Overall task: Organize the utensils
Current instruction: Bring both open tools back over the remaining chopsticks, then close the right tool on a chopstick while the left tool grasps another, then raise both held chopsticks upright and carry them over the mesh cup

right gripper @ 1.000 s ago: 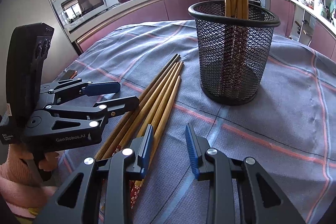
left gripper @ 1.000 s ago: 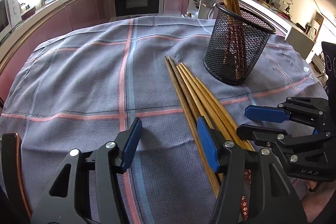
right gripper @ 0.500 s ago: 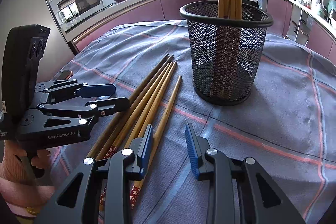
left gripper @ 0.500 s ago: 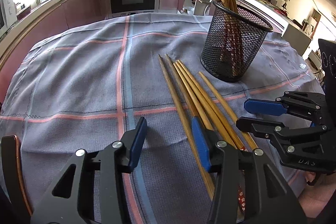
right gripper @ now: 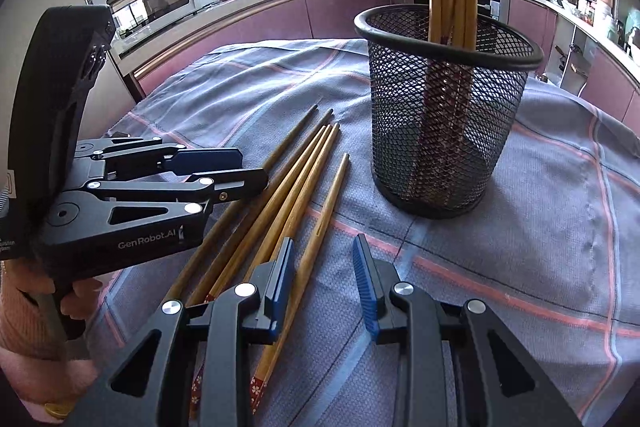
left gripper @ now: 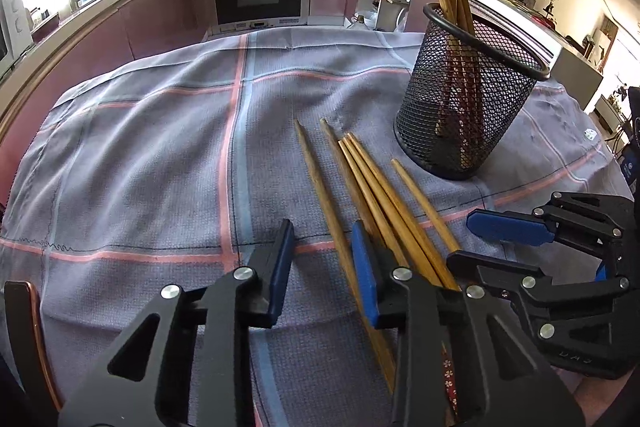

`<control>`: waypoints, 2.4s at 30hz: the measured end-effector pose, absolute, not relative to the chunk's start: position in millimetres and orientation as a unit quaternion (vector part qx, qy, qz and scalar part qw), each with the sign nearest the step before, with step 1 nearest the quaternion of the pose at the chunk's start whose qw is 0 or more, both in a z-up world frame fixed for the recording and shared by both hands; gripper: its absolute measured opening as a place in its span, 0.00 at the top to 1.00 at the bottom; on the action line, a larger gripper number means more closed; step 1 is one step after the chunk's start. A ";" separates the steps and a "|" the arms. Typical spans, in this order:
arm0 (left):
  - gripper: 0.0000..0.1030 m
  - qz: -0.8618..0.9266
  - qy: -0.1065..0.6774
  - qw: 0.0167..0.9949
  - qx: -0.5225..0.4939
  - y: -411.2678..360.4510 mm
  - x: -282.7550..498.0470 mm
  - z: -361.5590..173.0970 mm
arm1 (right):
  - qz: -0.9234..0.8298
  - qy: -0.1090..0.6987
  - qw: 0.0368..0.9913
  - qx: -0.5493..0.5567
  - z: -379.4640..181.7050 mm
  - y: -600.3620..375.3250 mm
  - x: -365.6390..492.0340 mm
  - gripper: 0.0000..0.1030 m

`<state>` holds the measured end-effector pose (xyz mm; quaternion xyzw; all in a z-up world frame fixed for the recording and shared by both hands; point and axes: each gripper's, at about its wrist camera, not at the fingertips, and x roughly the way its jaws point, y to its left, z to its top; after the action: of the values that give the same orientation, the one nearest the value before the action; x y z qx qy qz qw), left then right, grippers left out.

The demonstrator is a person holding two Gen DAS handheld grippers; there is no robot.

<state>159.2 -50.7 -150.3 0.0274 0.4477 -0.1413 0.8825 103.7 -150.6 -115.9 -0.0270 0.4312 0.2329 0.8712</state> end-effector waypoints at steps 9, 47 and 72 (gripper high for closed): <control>0.84 -0.142 0.451 0.881 0.026 -57.4 160.8 -150.7 | 0.221 0.431 0.874 -0.035 -116.3 -150.7 107.4 0.80; 0.93 -0.162 0.398 0.901 -0.053 -16.2 125.7 -100.1 | 0.270 0.383 0.881 0.058 -70.0 -195.0 88.5 0.95; 0.93 -0.229 0.295 0.922 -0.099 -7.2 93.6 -7.5 | 0.275 0.297 0.910 0.086 -13.7 -224.0 82.5 0.95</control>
<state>93.6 -7.2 -7.5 -0.0993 0.2951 -0.2294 0.9222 82.5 -224.0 -13.7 0.0861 0.2973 0.2754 0.9101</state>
